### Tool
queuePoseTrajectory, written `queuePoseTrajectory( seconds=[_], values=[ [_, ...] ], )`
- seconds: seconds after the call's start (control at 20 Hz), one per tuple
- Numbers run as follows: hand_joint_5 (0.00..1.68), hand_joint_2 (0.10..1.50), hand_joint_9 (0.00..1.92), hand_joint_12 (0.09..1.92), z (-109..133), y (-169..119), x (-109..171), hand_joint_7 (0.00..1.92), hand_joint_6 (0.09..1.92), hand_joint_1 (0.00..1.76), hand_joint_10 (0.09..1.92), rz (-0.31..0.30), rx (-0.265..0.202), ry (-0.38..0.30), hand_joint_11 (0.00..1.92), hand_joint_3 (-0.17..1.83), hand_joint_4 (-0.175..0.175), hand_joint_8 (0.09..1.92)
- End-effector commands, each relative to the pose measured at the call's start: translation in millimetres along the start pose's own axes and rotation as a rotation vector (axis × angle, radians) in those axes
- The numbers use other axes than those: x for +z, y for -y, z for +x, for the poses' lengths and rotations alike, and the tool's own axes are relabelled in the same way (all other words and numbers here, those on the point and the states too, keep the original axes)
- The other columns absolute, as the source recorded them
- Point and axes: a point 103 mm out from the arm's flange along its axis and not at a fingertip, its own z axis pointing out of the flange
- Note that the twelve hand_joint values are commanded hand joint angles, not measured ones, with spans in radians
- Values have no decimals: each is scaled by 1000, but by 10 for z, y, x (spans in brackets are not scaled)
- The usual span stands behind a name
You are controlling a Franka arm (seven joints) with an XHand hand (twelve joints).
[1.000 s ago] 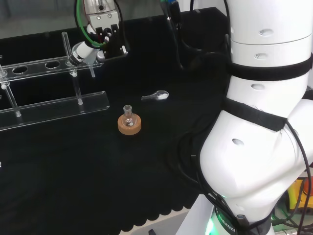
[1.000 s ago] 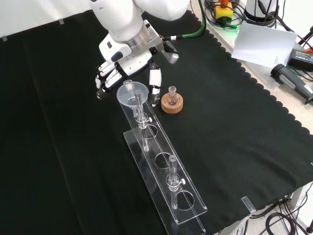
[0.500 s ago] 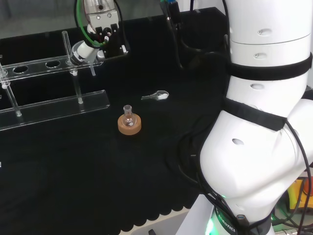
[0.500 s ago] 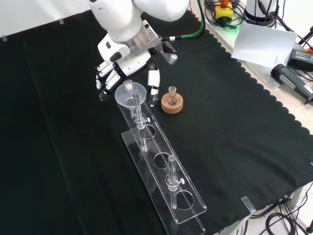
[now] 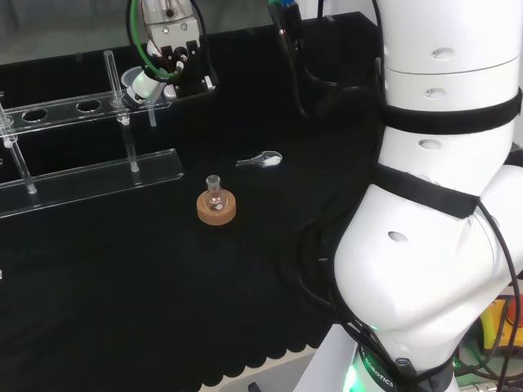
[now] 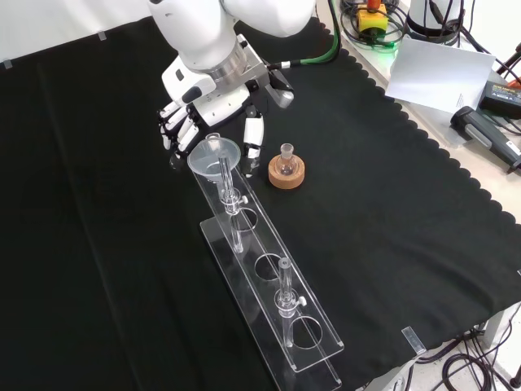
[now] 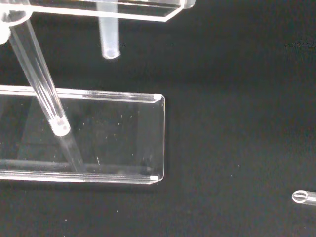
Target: Pick up the funnel from the transparent funnel stand.
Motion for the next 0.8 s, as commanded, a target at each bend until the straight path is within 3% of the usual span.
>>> queuePoseTrajectory(
  seconds=[0.05,0.8],
  values=[
    [542,732,279,1134,39,4,-19,665,87,584,672,-59,2,-14,0,47,47,403],
    [880,713,651,1426,83,19,-139,1023,122,788,476,-225,-13,-41,0,153,130,321]
  ],
)
